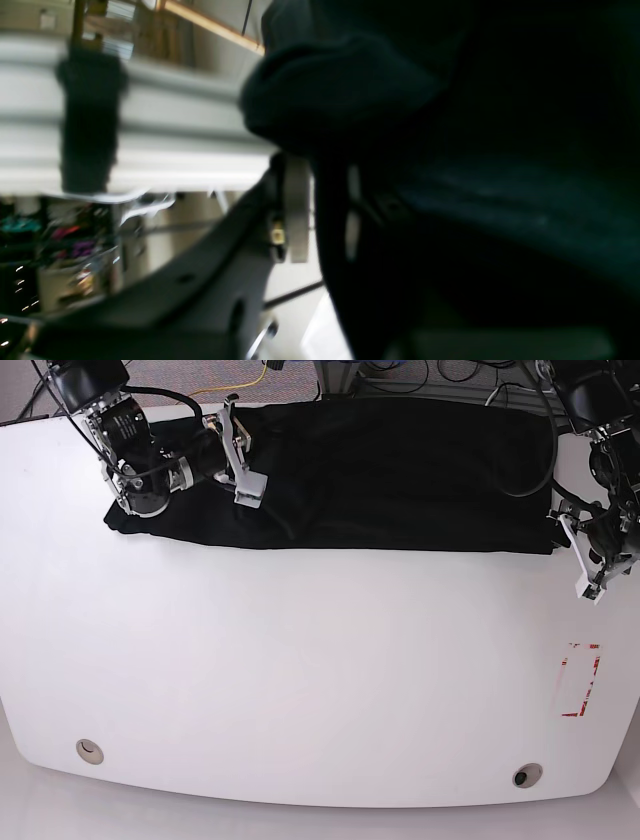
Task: Layout the t-shirt on the table in an organized manner, then fold the t-shirt properly
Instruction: 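Drag the folded shirt toward the robot base with both grippers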
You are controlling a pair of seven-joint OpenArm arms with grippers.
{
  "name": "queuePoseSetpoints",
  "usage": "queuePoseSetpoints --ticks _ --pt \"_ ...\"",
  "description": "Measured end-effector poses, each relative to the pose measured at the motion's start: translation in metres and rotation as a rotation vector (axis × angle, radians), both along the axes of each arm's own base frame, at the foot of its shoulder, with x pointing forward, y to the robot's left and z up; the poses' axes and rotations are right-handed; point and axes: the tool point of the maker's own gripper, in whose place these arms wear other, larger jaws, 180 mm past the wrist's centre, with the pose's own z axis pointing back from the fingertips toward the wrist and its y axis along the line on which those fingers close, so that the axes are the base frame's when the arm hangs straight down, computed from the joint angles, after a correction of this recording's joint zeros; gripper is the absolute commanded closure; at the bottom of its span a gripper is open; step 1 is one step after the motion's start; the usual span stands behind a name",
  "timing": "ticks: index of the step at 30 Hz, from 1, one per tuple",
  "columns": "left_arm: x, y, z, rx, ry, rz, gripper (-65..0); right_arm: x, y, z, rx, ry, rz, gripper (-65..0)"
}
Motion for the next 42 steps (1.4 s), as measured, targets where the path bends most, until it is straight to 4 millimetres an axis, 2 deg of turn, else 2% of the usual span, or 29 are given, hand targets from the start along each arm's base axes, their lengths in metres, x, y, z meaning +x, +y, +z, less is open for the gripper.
queuePoseSetpoints --ticks 2,4,5,6,7,8,9,11,13,19,23,27,32,36,38,39,40,41,42 --pt "-0.001 0.0 -0.001 0.0 0.004 0.0 -42.1 -0.003 -0.003 -0.002 -0.014 0.006 0.009 -25.5" --pt "-0.002 -0.001 -0.002 0.0 0.007 -0.001 -42.1 -0.002 -0.004 -0.002 -0.016 0.004 0.008 -37.7" --pt "-0.002 -0.001 -0.002 -0.001 0.006 -0.001 -42.1 -0.001 -0.005 -0.002 -0.018 0.0 0.007 -40.4" --pt "-0.002 -0.001 -0.002 -0.001 0.006 -0.001 -42.1 0.0 -0.005 -0.001 -0.018 -0.002 0.004 -48.7" --pt "-0.002 0.0 -0.001 0.0 0.005 -0.001 -42.1 0.001 -0.006 -0.001 -0.02 -0.004 0.003 -54.1" --pt "-0.002 0.0 -0.001 0.0 0.006 -0.001 -42.1 0.001 -0.007 -0.001 -0.021 -0.005 0.003 -56.4" --pt "-0.002 0.0 -0.001 0.0 0.005 -0.001 -42.1 0.001 -0.007 -0.001 -0.02 -0.003 0.002 -62.0" --pt "-0.002 -0.001 -0.002 -0.001 0.006 -0.001 -42.1 0.001 -0.007 -0.001 -0.021 -0.003 0.004 -65.0" --pt "-0.002 -0.001 -0.001 -0.001 0.005 -0.001 -42.1 0.0 -0.007 -0.001 -0.021 -0.002 0.006 -64.5" --pt "-0.002 0.0 -0.001 0.0 0.005 -0.002 -42.1 0.0 -0.005 0.001 -0.016 -0.009 0.012 -60.7" --pt "-0.001 -0.001 -0.001 0.001 0.003 -0.004 -42.1 0.002 -0.001 0.009 0.002 -0.044 0.028 -57.5" --pt "0.0 -0.003 0.007 0.021 -0.02 -0.02 -42.1 0.019 0.0 0.015 0.008 -0.091 0.01 -53.4" --pt "0.006 -0.016 0.025 0.045 -0.086 -0.057 -42.1 0.061 -0.014 0.028 0.005 -0.197 -0.12 -45.7" --pt "0.009 -0.042 0.033 0.021 -0.141 -0.095 -42.1 0.095 -0.025 0.029 -0.058 -0.308 -0.198 -33.1" --pt "0.009 -0.053 0.038 0.012 -0.167 -0.105 -41.7 0.104 -0.022 0.029 -0.066 -0.339 -0.227 -22.8" --pt "0.009 -0.056 0.041 0.009 -0.18 -0.11 -40.4 0.11 -0.025 0.028 -0.079 -0.36 -0.249 -18.1" --pt "0.009 -0.059 0.042 0.007 -0.187 -0.114 -37.4 0.115 -0.027 0.028 -0.088 -0.373 -0.276 -10.5" --pt "0.007 -0.063 0.044 0.008 -0.195 -0.119 -35.3 0.117 -0.029 0.026 -0.1 -0.381 -0.295 -7.3" --pt "0.005 -0.064 0.043 0.007 -0.192 -0.12 -30.1 0.12 -0.037 0.023 -0.131 -0.392 -0.315 -1.3"
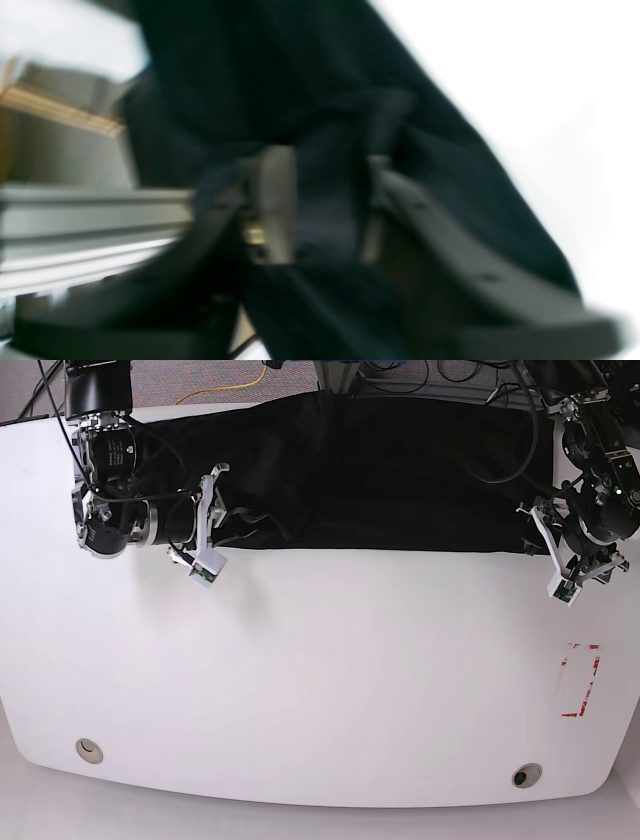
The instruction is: Layout the t-shirt on the table in an organized manner, then fold the t-shirt properly
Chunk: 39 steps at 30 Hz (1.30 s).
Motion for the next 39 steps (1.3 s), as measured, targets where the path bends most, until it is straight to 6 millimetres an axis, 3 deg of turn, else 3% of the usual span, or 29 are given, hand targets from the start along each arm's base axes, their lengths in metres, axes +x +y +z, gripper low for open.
queuePoseSetpoints --ticks 3,6,13,17,27,31,39 --pt "-0.008 -0.002 -0.005 -0.001 0.018 0.0 -14.7 0.001 -0.023 -0.012 -0.079 -0.002 -0.079 -1.1" --pt "-0.018 -0.004 -0.014 -0.004 0.05 0.0 -6.0 -0.007 -0.045 -0.021 -0.166 0.004 -0.129 -2.9" --pt "-0.057 -0.019 -0.045 -0.022 0.175 -0.048 -5.0 -0.019 -0.061 -0.013 -0.217 -0.046 -0.189 -2.9" --pt "-0.082 -0.014 -0.059 -0.003 0.252 -0.038 -5.0 -0.031 -0.079 -0.027 -0.277 -0.011 -0.234 -2.9" --pt "-0.115 -0.012 -0.087 -0.033 0.372 -0.021 -5.3 -0.043 -0.101 -0.06 -0.366 0.029 -0.294 -2.9" --pt "-0.116 -0.014 -0.101 -0.054 0.416 -0.024 -5.3 -0.046 -0.114 -0.078 -0.388 0.063 -0.336 -2.9" --pt "-0.061 -0.012 -0.105 -0.14 0.319 -0.037 -5.3 -0.005 -0.13 -0.093 -0.332 0.021 -0.432 -2.9"
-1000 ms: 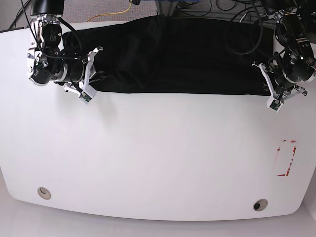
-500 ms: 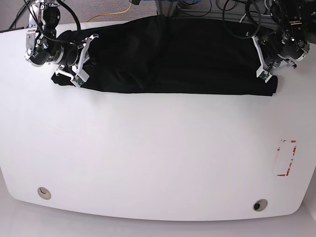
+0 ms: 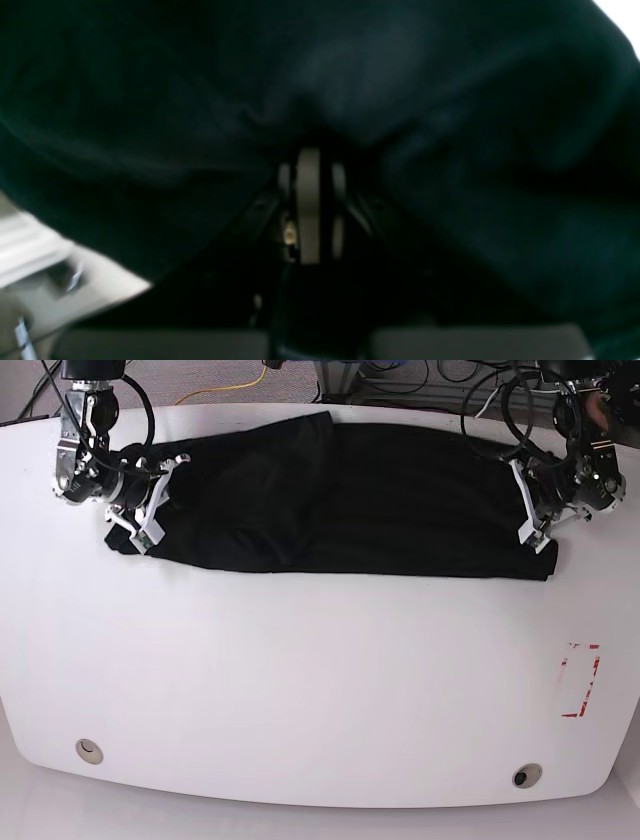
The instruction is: Layout the t-shirt on the table in an organized manner, then fold the t-shirt properly
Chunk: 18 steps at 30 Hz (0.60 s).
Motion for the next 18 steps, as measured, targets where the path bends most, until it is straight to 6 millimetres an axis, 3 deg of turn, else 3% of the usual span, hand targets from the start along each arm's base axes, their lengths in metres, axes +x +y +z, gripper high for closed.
queuePoseSetpoints --ticks 8,13,18 --pt "0.032 0.003 0.0 -0.045 -0.025 0.03 -5.3 0.029 -0.015 -0.005 -0.003 -0.065 -0.048 -2.9" --pt "0.037 0.003 0.002 -0.044 -0.027 0.03 -5.4 0.045 -0.023 -0.005 -0.017 -0.08 -0.066 -2.9" --pt "0.039 0.003 0.004 -0.035 -0.019 0.026 -6.0 0.045 -0.028 -0.005 -0.026 -0.079 -0.071 -2.9"
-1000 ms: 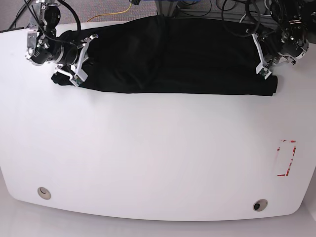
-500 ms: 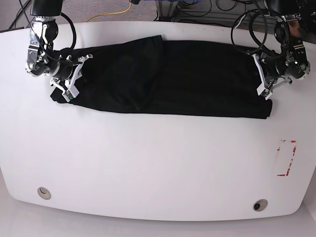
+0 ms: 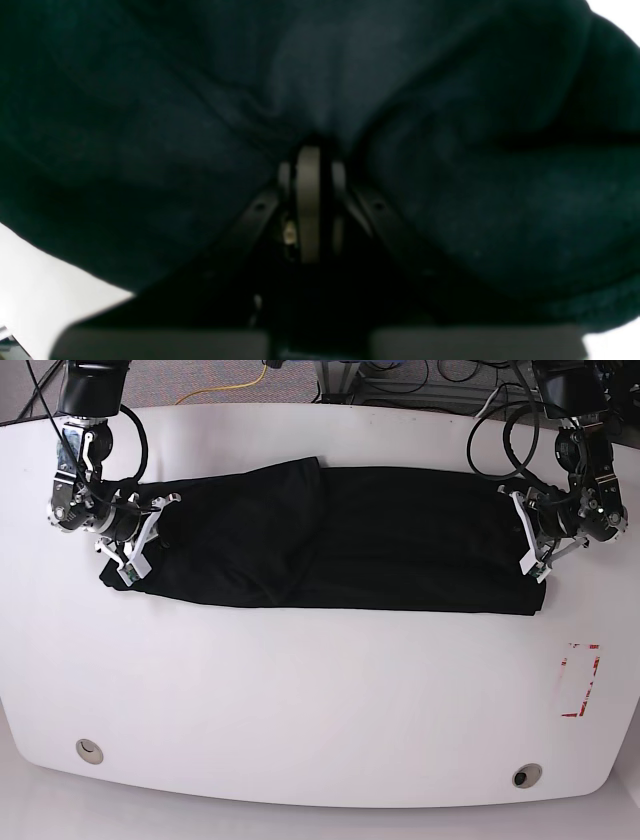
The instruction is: Layout the t-shirt on the table in an organized manner, then fold the t-shirt properly
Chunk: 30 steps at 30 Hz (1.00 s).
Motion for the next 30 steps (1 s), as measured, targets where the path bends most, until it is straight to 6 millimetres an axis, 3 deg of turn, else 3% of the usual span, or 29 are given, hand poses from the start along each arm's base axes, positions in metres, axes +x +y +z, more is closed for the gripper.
queuePoseSetpoints --ticks 7,16,22,25,30 --pt "-0.006 0.012 0.016 0.129 0.031 -0.024 -13.1 0.005 -0.003 0.002 -0.019 0.0 0.005 -2.9" --pt "0.023 0.009 0.067 0.177 -0.134 -0.043 -29.2 0.007 -0.008 0.002 -0.04 0.003 -0.007 -2.9" --pt "0.047 0.049 0.105 0.199 -0.255 0.122 -41.9 0.007 -0.008 0.003 -0.04 0.003 -0.008 -2.9" --pt "0.056 0.061 0.112 0.185 -0.277 0.178 -43.6 0.006 -0.008 0.002 -0.041 0.007 -0.009 -2.9" --pt "0.072 0.063 0.104 0.09 -0.264 0.233 -43.6 0.006 -0.008 0.002 -0.039 0.005 -0.01 -2.9"
